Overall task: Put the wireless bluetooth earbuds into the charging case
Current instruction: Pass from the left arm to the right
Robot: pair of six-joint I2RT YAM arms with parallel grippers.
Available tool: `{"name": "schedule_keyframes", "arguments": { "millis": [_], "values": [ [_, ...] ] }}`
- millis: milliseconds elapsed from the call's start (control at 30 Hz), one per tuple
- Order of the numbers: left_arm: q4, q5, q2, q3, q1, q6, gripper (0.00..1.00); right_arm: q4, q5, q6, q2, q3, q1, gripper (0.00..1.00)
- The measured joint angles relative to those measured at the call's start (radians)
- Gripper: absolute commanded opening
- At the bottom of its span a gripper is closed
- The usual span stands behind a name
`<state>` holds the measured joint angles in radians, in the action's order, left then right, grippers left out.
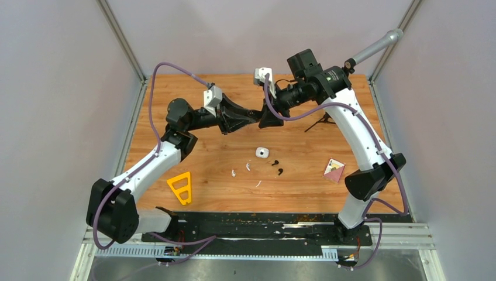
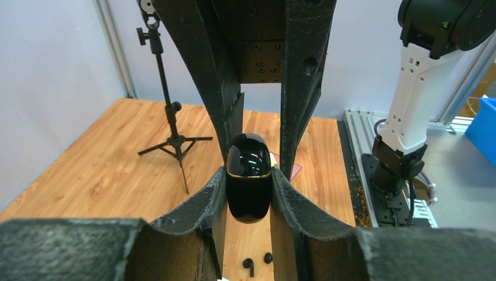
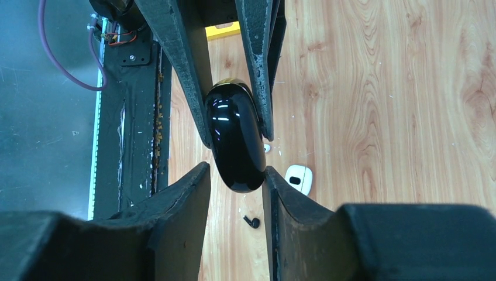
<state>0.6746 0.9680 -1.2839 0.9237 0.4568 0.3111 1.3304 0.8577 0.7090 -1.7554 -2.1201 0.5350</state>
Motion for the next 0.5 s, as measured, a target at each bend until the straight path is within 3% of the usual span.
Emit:
{"name": "schedule_keyframes", "arguments": {
  "millis": [167,200,267,400,500],
  "values": [
    [0.016,0.017,-0.02,0.0,0.0,0.02,0.01,-0.002,-0.005,0.005,-0.009,0.0,-0.002,0.19],
    [0.019,0.019,-0.024,0.0,0.0,0.024,0.04,0.0,-0.009,0.007,-0.01,0.0,-0.004,0.15],
    [0.027,0.024,-0.034,0.001,-0.001,0.031,0.22,0.003,-0.014,0.014,-0.011,-0.002,-0.006,0.01],
    [0.032,0.029,-0.05,0.011,-0.001,0.027,0.36,0.035,-0.045,0.028,-0.027,-0.042,-0.005,0.0],
    [0.024,0.033,-0.05,0.013,-0.001,-0.007,0.36,0.077,-0.09,0.061,-0.048,-0.092,0.009,0.0]
  ]
}}
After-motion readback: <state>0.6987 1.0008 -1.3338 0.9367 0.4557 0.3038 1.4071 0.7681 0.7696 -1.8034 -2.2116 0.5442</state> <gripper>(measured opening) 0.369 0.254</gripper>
